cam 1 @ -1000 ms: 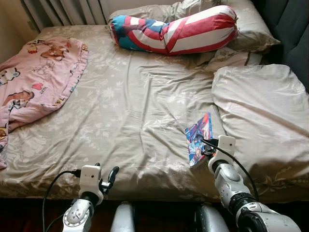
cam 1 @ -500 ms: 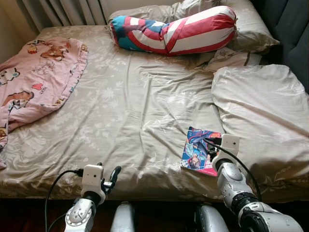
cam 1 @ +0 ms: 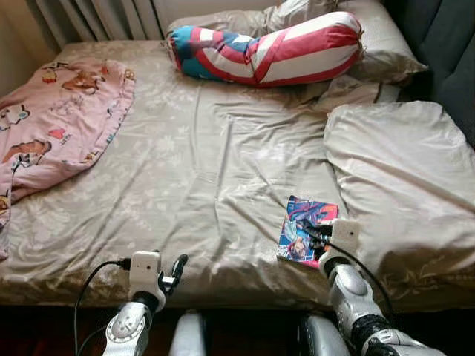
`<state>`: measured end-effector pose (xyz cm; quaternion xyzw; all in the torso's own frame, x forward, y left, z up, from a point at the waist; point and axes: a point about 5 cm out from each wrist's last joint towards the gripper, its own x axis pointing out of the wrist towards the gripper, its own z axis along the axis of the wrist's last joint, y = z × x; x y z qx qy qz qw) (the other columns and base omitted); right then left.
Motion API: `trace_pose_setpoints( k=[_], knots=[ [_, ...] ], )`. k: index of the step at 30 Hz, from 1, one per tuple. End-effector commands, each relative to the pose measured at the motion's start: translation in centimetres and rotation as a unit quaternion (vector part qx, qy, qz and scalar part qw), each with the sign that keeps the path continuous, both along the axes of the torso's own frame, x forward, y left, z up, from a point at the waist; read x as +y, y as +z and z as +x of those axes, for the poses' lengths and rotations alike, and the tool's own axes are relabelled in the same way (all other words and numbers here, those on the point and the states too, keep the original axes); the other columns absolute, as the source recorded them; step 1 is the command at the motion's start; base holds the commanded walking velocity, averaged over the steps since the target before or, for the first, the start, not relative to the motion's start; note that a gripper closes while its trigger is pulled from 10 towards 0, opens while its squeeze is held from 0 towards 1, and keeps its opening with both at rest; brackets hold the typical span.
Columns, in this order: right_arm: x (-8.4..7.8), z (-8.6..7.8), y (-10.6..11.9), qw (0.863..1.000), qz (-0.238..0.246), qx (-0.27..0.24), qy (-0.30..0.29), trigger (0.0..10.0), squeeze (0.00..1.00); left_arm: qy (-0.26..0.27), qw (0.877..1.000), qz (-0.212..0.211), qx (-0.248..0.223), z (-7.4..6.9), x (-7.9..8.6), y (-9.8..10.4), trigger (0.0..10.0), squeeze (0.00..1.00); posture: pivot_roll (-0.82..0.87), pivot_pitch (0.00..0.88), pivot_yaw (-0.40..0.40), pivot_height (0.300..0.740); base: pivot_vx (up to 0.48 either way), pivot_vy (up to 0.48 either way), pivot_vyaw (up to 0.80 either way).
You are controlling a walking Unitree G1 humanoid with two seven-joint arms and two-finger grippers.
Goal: Clean up the room
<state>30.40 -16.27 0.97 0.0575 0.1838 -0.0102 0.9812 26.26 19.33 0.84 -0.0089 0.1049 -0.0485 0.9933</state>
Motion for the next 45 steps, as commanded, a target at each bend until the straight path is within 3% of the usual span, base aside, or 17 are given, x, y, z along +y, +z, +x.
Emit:
trace_pose_setpoints(
  k=[1,7,15,28,33,45],
  knots=[
    [-0.2,-0.8,-0.9,1.000,0.002,0.019,0.004,10.0,0.00,0.022,0.999,-0.013,0.029,-0.4,0.5,-0.9,10.0,0.00,0.14,0.125,0.033,0.647,0.000,0.000,0.00],
    [-0.9,-3.1,-3.2,0.997,-0.006,0.077,-0.002,10.0,0.00,0.055,0.995,-0.039,0.070,-0.5,1.2,-1.9,10.0,0.00,0.13,0.116,0.028,0.687,0.000,0.000,0.00],
    [-2.2,-6.2,-5.6,0.988,-0.007,0.148,-0.035,10.0,0.00,0.052,0.990,-0.036,0.126,-1.3,1.1,-3.4,10.0,0.00,0.12,0.086,0.026,0.737,0.000,0.000,0.00],
    [-2.2,-11.6,-9.1,0.966,-0.016,0.255,-0.037,10.0,0.00,0.021,0.965,-0.002,0.262,-4.8,0.5,-6.9,10.0,0.00,0.13,0.000,0.035,0.740,0.000,0.000,0.00],
    [-2.3,-11.7,-9.1,0.965,-0.027,0.258,-0.028,10.0,0.00,0.036,0.960,-0.005,0.279,-5.3,0.8,-7.2,10.0,0.00,0.11,0.001,0.035,0.740,0.000,0.000,0.00],
    [-1.7,-11.7,-9.2,0.965,-0.030,0.260,-0.004,10.0,0.00,0.067,0.948,0.001,0.311,-6.8,1.4,-8.1,10.0,0.00,0.10,0.057,0.027,0.740,0.000,0.000,0.69]
  ],
)
